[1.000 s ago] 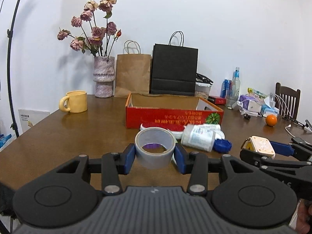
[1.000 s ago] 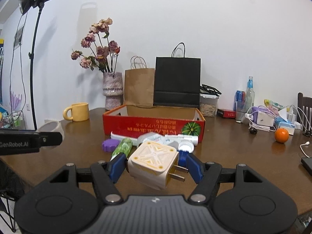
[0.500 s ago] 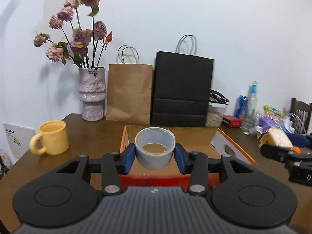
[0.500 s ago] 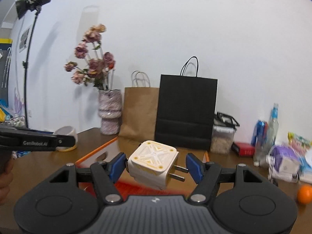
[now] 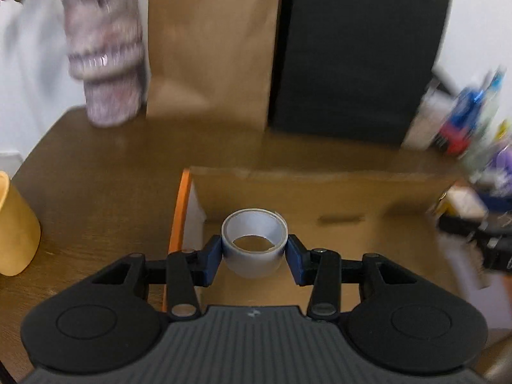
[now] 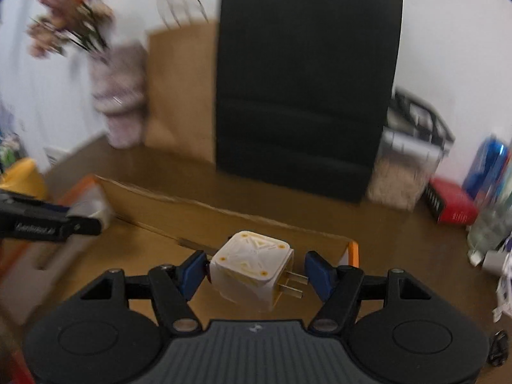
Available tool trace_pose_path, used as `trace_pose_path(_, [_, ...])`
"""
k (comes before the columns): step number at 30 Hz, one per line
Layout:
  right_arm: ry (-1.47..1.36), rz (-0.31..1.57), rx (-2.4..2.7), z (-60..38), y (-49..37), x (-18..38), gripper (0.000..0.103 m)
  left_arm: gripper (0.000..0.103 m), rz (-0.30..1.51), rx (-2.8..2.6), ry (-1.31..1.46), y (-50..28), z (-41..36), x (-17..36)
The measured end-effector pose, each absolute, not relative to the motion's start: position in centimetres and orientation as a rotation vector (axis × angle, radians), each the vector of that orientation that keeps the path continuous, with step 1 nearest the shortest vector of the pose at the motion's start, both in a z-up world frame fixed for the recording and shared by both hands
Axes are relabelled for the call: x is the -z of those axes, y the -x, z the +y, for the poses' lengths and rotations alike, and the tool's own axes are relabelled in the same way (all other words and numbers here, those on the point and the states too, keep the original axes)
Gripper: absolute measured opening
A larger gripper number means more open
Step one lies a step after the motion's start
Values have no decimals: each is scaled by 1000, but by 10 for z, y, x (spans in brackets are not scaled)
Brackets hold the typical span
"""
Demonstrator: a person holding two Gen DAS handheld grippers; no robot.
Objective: Organize rigid objects
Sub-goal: 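Carry the tape roll and plug into the red box and open both tools, then lift both tools out of the box and back toward the objects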
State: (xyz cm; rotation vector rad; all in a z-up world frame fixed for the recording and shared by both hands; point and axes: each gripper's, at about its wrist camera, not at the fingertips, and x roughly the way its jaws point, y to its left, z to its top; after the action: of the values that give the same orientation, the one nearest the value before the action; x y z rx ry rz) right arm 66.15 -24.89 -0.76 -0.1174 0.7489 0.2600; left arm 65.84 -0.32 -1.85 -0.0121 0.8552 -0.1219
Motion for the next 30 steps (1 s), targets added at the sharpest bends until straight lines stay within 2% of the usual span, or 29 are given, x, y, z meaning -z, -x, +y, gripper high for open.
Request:
trace_pose_path(6, [182, 893, -242, -241, -700, 43, 67, 47, 898, 152, -58, -681, -13, 25])
trace_pose_path(7, [192, 897, -241, -241, -701, 44, 70, 48, 894, 146, -81, -682, -14, 26])
trace_pose_path(9, [232, 900, -204, -238, -701, 44, 73, 55, 888, 148, -108, -681, -19, 28])
trace_pose_path(11, [247, 905, -207, -235, -702, 47, 77, 71, 897, 166, -120, -681, -26, 30])
trace_pose_path(13, [261, 906, -205, -234, -701, 49, 78, 77, 908, 161, -128, -680, -30, 31])
trace_pose_path(17, [237, 894, -194, -237, -695, 40, 82, 77, 940, 137, -90, -680, -27, 27])
trace_pose_path(19, [202, 893, -222, -240, -688, 32, 82, 81, 957, 150, -56, -676, -22, 21])
trace_pose_path(25, [175, 859, -232, -249, -650, -4, 85, 83, 955, 130, -19, -647, -11, -11])
trace_pose_path(30, [155, 798, -220, -260, -603, -35, 87, 89, 874, 139, -19, -602, -4, -49])
